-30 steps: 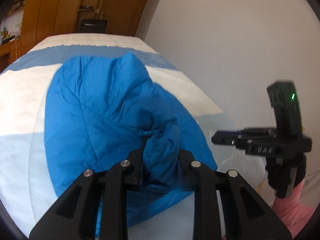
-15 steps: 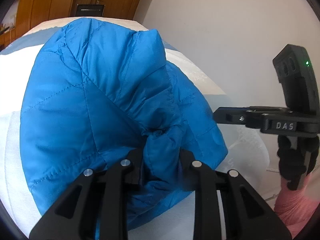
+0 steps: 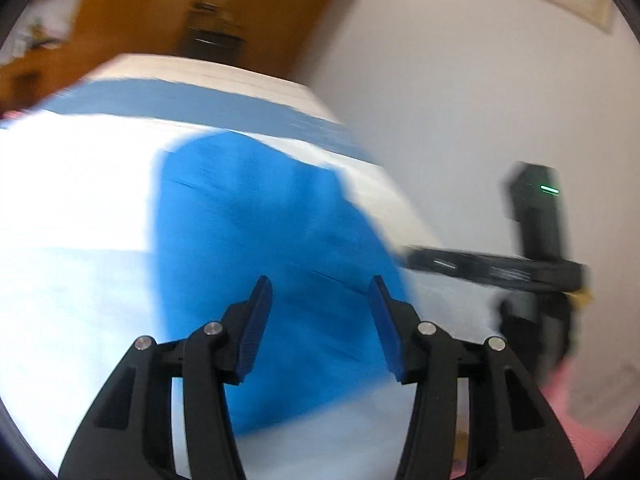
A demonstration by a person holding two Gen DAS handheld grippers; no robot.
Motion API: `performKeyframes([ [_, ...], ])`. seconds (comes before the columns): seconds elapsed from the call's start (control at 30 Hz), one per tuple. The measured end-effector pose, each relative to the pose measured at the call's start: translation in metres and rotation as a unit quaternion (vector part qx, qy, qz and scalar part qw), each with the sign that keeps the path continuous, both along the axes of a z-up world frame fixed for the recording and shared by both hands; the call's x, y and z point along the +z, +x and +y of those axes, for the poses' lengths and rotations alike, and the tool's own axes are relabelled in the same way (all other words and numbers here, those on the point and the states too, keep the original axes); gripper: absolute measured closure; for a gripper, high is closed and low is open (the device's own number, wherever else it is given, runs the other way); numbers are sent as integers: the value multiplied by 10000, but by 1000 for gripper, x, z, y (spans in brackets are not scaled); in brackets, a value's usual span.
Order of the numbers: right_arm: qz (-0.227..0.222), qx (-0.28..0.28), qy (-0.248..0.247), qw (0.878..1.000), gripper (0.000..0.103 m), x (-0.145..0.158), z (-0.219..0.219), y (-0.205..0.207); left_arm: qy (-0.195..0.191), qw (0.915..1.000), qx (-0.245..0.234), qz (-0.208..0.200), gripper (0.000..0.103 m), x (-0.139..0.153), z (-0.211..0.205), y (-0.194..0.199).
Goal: Fold large clothes
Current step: 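Open the left tool and release the folded jacket, then grasp the jacket bundle edge with the right tool and fold it over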
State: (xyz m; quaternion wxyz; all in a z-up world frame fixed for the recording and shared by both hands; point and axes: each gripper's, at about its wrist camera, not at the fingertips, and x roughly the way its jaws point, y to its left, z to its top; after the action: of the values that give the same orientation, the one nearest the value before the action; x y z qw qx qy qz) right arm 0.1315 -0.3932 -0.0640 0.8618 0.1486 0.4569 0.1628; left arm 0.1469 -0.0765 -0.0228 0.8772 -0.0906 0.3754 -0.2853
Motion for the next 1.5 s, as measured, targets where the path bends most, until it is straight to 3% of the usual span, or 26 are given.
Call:
performKeyframes([
  [0.07, 190, 70, 207, 9996, 34, -5, 3, 14, 333, 9987, 391, 80, 58, -7, 8, 22],
  [0.17, 451, 96, 462, 9979, 28, -14, 4, 30, 526, 9961, 638, 300, 59, -21, 16, 52],
  [0.33, 873, 72, 789, 9930, 24, -33, 5, 57, 627, 9945, 601, 590, 59, -40, 20, 80],
  [0.6, 1270, 38, 753, 9890, 21, -59, 12, 81, 719, 9946, 568, 477, 58, -47, 19, 76],
  [0.67, 1220, 69, 677, 9902, 24, -60, 16, 83, 733, 9947, 566, 456, 58, -47, 13, 76],
  [0.77, 1205, 142, 677, 9903, 40, -63, 23, 87, 753, 9947, 563, 421, 58, -44, 9, 70],
  [0.83, 1105, 208, 690, 9913, 61, -61, 30, 87, 765, 9946, 564, 407, 58, -43, 9, 68],
  [0.93, 910, 319, 677, 9930, 78, -57, 38, 86, 807, 9944, 571, 374, 58, -42, 7, 67],
  [1.03, 709, 411, 552, 9951, 86, -49, 45, 80, 815, 9943, 588, 364, 58, -41, 8, 66],
  [1.5, -206, 1001, -376, 9941, 92, 34, 93, 62, 439, 9913, 1159, 450, 58, -26, 44, 48],
])
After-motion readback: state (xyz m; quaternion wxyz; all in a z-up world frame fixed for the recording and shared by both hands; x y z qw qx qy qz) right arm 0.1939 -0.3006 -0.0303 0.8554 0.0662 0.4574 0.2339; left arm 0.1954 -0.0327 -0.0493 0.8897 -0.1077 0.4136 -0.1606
